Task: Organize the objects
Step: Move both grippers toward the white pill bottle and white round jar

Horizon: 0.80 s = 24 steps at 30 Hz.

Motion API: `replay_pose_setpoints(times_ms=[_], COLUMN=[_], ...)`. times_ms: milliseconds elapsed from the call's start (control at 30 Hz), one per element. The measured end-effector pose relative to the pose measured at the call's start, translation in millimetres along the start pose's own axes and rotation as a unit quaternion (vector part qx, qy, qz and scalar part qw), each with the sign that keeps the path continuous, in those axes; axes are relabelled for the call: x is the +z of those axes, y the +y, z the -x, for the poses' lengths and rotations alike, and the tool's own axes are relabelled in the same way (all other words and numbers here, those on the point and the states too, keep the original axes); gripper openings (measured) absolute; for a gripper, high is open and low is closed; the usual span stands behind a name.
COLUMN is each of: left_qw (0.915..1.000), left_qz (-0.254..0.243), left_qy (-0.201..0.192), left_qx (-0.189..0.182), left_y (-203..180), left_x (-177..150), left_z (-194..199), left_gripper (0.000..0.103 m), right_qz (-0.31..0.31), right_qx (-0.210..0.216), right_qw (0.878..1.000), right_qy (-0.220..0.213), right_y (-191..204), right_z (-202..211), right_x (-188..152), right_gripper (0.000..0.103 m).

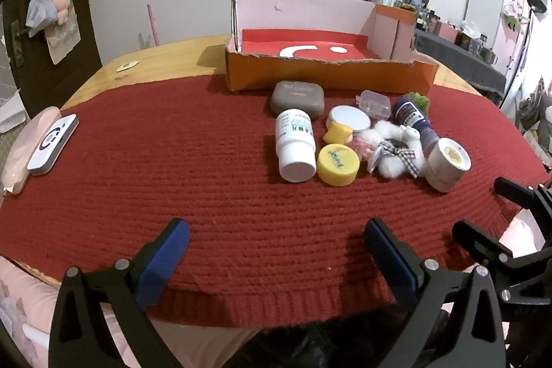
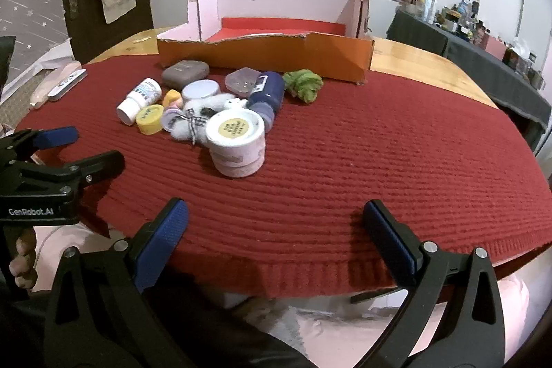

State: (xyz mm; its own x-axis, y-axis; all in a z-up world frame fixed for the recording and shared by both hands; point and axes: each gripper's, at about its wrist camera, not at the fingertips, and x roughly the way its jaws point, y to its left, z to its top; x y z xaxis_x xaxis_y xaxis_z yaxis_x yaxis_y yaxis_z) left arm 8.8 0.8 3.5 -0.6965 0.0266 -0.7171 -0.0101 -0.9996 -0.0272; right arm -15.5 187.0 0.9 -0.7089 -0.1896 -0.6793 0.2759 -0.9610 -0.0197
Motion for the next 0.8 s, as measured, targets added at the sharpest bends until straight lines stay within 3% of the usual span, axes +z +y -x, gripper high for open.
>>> replay_pose_setpoints(times_ms=[267,667,800], left_qw=[0.9999,0.9999,0.9999], left_qz=[-0.011,-0.012,-0.007], left_qy=[-0.004,-0.003,-0.003], left_qx=[0.002,-0.007,-0.008], left_y=[-2,1,6], left_x=[5,19,25], left_z=[2,-3,-7], left_gripper=[0.097,0.079,0.076], right_qz=[0.005,0.001,-0.007], right_qx=[0.007,0.033,0.042], right_qw=[1.000,0.999,0.999], right_qy=[-0.010,0.004,0.007], right_y=[4,7,5], right_z=[7,-4,-8], right_x=[7,15,20], right_gripper=[0.099,0.066,0.059])
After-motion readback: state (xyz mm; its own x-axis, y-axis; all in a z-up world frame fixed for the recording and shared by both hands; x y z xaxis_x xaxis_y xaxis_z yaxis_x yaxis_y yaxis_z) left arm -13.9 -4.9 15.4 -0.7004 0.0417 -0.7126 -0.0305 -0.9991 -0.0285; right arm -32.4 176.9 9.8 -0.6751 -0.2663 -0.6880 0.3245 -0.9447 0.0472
